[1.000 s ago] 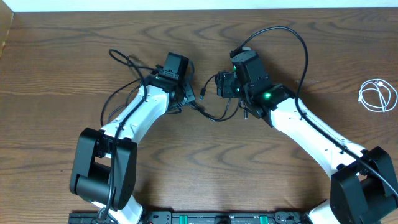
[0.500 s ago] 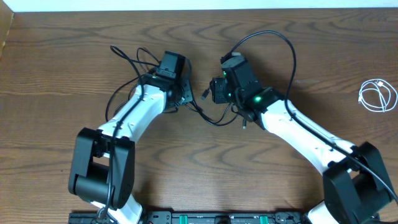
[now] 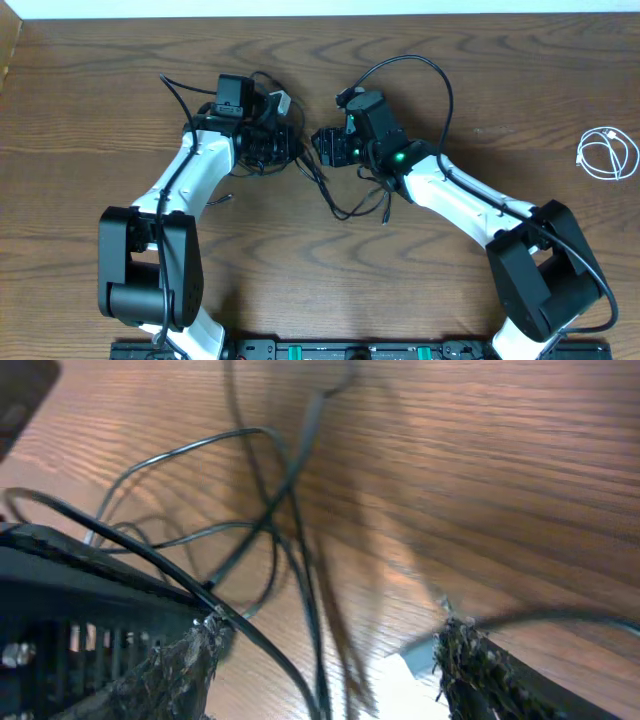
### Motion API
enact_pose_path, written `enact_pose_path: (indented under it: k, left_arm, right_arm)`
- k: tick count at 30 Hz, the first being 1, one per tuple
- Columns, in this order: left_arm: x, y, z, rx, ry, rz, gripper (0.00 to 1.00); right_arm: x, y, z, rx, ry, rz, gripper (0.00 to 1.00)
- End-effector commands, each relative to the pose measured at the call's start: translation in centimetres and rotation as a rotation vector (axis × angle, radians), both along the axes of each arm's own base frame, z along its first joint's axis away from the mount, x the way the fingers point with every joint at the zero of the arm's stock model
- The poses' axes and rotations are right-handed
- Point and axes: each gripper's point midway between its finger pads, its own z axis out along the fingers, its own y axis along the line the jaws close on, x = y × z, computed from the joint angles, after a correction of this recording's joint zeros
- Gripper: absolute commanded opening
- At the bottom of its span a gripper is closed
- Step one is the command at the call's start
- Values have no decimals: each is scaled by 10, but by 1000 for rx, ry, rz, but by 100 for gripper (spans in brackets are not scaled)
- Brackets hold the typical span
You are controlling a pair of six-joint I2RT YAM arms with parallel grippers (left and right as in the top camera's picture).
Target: Untangle cables
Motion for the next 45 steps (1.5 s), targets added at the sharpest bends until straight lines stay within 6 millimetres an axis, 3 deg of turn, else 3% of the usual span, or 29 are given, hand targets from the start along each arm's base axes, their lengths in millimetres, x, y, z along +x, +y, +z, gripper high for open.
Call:
enact_pose_path:
  k: [1,15,21,26,30,35,38,45]
  left_arm:
    - [0,-11,11,-72,-29,-70,8]
    - [2,-9,9,-53,-34,-61,7]
    - [2,-9,9,-55,-31,-59,7]
    - [2,-9,9,-55,-32,-59,8]
    - [2,-9,9,-55,-31,-59,7]
    - [2,-9,9,-55,-31,-59,7]
    - [2,-9,9,-55,-31,-59,7]
    - [2,-9,9,-56,-30,-56,8]
  right_arm:
    - [-6,8,-7,16,24,48,68]
    - [-31,13,-20,-37,67,168,52]
    - [-28,13,-22,-66,43,149,54]
    - [-27,12,-44,-107,63,135,55]
    - [-21,16,-64,-110,62,132,71]
    - [-6,21,-82,-104,18,113,75]
    - [0,24,-84,-90,-5,109,59]
    - [21,30,-62,-45,-130,117,38]
